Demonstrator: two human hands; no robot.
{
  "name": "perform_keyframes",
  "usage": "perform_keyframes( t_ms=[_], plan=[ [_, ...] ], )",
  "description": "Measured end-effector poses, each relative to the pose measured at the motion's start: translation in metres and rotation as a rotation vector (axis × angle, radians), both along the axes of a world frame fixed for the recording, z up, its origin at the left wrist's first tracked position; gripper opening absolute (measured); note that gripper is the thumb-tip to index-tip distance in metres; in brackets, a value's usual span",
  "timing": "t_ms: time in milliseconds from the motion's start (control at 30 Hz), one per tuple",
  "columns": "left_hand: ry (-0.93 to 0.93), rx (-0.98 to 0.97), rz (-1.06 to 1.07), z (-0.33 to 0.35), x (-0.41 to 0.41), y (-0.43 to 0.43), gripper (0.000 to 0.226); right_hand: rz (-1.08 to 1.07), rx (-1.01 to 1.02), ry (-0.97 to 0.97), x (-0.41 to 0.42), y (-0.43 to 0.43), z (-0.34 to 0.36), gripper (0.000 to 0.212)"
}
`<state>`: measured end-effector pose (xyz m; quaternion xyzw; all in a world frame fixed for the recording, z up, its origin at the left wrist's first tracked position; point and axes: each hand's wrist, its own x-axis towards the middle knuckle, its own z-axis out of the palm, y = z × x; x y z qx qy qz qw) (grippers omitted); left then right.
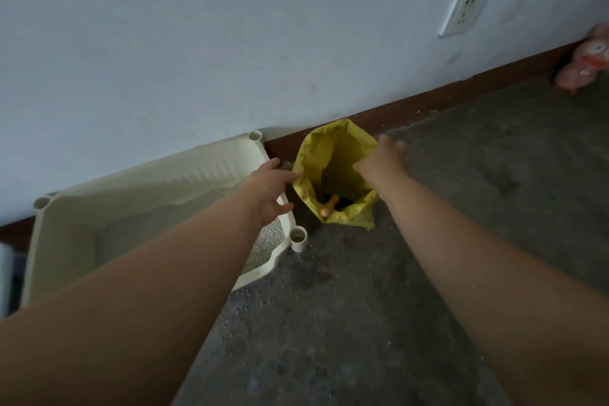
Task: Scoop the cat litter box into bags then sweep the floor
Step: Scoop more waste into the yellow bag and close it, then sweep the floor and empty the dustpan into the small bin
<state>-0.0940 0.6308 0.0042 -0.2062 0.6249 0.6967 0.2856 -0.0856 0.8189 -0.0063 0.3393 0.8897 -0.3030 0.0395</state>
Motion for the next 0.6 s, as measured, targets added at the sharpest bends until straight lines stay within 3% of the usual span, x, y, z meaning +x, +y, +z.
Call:
perform_keyframes(
  t_ms=[233, 600],
  plan=[
    [0.070, -0.067, 0.006, 0.040, 0.041, -0.043, 0.077, 0.265, 0.130, 0.043, 0.033, -0.039, 0.039, 0.059],
    [0.314, -0.397, -0.109, 0.165, 0.161, -0.155, 0.076, 0.679, 0.069, 0.120, 0.134, -0.133, 0.180, 0.065]
  ],
)
